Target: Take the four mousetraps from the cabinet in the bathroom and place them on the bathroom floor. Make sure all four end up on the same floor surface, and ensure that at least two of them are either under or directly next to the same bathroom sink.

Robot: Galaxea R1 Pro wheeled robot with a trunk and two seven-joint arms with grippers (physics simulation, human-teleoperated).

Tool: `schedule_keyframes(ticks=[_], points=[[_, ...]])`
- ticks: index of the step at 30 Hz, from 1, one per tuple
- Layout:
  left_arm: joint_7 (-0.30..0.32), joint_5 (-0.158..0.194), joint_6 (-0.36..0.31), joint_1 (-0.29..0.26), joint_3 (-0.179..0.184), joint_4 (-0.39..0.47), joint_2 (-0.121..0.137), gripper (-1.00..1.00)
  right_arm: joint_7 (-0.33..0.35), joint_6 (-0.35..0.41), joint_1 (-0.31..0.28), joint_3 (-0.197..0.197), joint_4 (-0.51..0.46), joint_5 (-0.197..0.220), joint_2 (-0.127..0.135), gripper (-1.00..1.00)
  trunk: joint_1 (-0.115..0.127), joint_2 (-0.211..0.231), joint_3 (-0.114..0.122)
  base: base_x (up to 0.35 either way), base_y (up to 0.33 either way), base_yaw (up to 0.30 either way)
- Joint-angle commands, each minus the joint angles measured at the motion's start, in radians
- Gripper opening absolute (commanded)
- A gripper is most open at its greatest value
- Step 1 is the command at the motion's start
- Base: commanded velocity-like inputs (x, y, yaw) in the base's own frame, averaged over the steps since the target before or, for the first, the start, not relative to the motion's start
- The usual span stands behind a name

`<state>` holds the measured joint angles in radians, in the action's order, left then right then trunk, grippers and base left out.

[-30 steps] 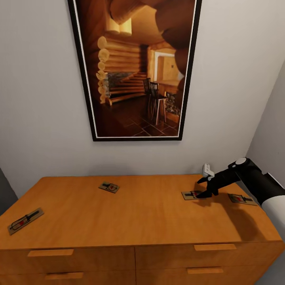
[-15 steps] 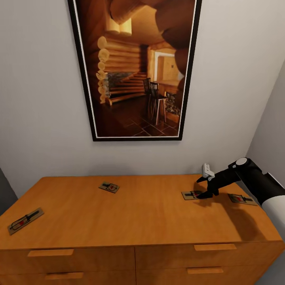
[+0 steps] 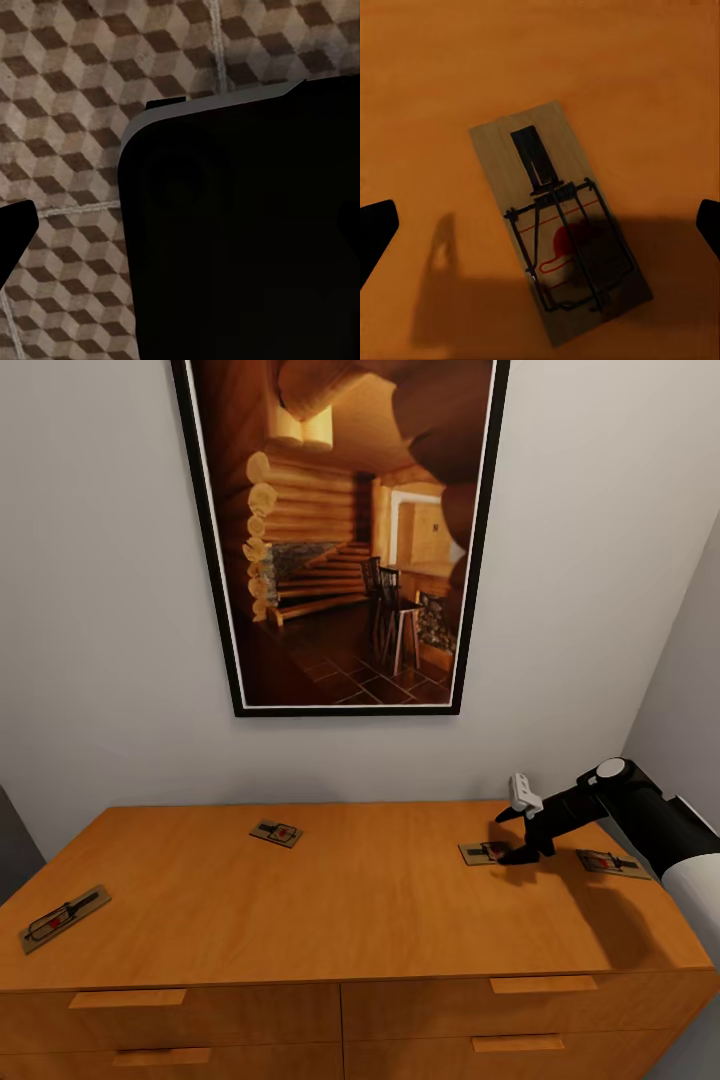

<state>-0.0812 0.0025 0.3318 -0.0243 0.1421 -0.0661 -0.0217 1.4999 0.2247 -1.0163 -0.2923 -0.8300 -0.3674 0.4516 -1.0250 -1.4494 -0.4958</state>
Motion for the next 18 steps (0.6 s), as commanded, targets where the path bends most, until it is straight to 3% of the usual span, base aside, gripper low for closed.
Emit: schedule_keyframes(ticks=[1,18], points=[[-0.006,0.000,0.007,-0.002,0.008,-0.005,-0.001,1.00,0.008,0.005,-0.001,-0.002,-0.001,-0.001,0.001,1.00,0.000,-0.001,-0.001,0.000,0.000,0.000],[-0.006,0.001,0.007,-0.002,0.008,-0.005,-0.001,1.00,0.038,-0.017,-0.001,0.001,0.000,0.001,0.001,1.00,0.000,-0.001,-0.001,0.000,0.000,0.000]])
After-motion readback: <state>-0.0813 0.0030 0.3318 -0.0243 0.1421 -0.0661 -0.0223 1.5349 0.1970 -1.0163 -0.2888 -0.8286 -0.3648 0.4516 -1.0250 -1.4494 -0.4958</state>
